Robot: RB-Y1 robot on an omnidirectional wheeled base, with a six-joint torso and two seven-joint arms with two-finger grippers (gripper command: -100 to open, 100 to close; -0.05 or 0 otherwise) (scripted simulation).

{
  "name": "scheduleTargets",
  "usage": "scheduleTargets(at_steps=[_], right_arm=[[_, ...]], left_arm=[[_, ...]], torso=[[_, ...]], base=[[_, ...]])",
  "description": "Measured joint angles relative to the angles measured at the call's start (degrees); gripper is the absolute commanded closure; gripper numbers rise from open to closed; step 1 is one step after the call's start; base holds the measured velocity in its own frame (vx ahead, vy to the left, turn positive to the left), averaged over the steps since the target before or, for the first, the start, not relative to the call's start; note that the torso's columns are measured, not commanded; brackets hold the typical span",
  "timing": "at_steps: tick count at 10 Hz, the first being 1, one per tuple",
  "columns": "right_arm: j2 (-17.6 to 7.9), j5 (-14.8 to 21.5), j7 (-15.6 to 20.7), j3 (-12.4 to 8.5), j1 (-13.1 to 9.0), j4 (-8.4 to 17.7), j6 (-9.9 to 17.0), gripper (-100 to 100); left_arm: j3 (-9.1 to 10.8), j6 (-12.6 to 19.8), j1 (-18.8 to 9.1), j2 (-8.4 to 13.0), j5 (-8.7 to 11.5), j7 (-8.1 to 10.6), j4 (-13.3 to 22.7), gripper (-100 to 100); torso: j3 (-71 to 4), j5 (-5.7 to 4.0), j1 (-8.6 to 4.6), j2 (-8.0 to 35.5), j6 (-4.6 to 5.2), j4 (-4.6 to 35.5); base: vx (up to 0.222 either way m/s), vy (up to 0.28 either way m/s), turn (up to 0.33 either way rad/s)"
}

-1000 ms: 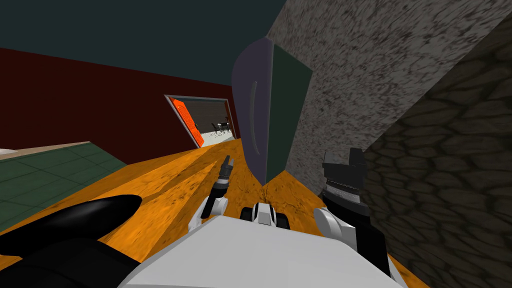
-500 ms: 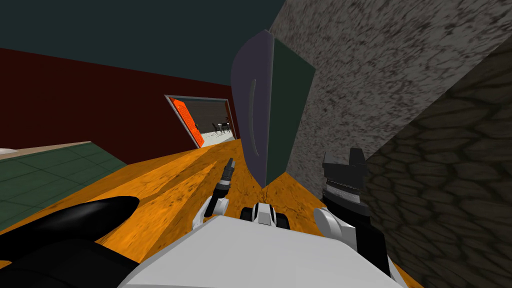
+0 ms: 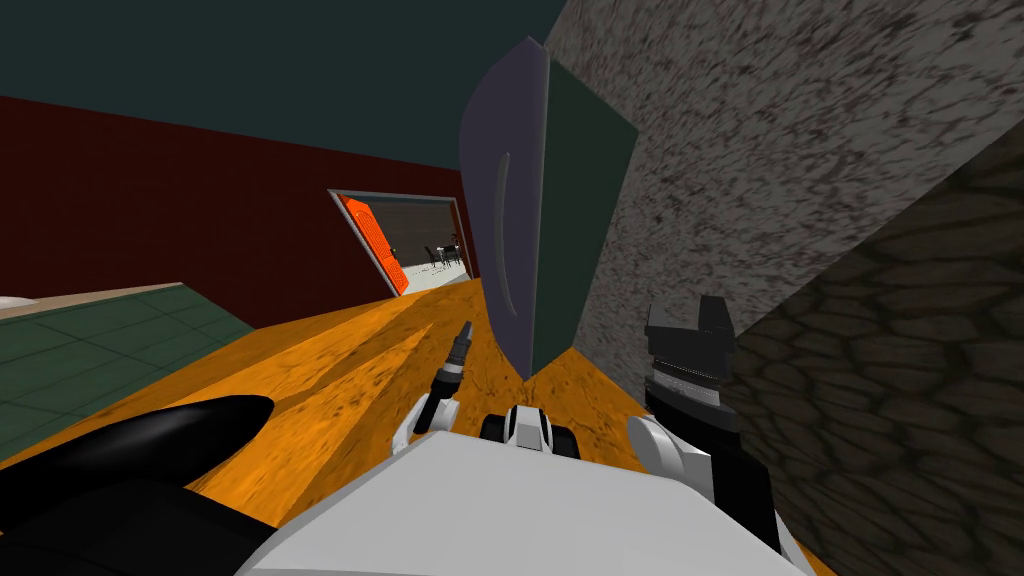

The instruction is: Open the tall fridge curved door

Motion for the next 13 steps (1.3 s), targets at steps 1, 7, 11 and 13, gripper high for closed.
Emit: scheduleTargets(at_steps=[1, 7, 11, 13], right_arm=[[0.00, 0.00, 0.00, 0.00, 0.00, 0.00, 0.00, 0], [0.00, 0.00, 0.00, 0.00, 0.00, 0.00, 0.00, 0], [0.00, 0.00, 0.00, 0.00, 0.00, 0.00, 0.00, 0], [0.00, 0.00, 0.00, 0.00, 0.00, 0.00, 0.00, 0]], left_arm=[[-0.03, -0.28, -0.41, 0.13, -0.17, -0.36, 1.06, -100], [-0.86, -4.45, -3.65, 0.21, -2.22, -3.71, 10.58, -100], [-1.47, -6.40, -4.63, -0.18, -3.44, -5.68, 15.57, -100], [-1.68, -7.66, -5.57, -0.52, -3.97, -6.60, 18.62, -100]], torso=[[-0.01, -0.01, -0.01, 0.00, -0.01, -0.01], [-0.06, -0.02, -0.06, -0.10, -0.01, -0.03], [0.04, 0.02, 0.06, 0.06, -0.01, 0.01], [0.01, 0.00, 0.02, 0.02, -0.01, 0.00]], base=[[0.081, -0.026, 0.025], [0.087, -0.022, 0.020], [0.073, -0.018, 0.016], [0.088, -0.018, 0.025]])
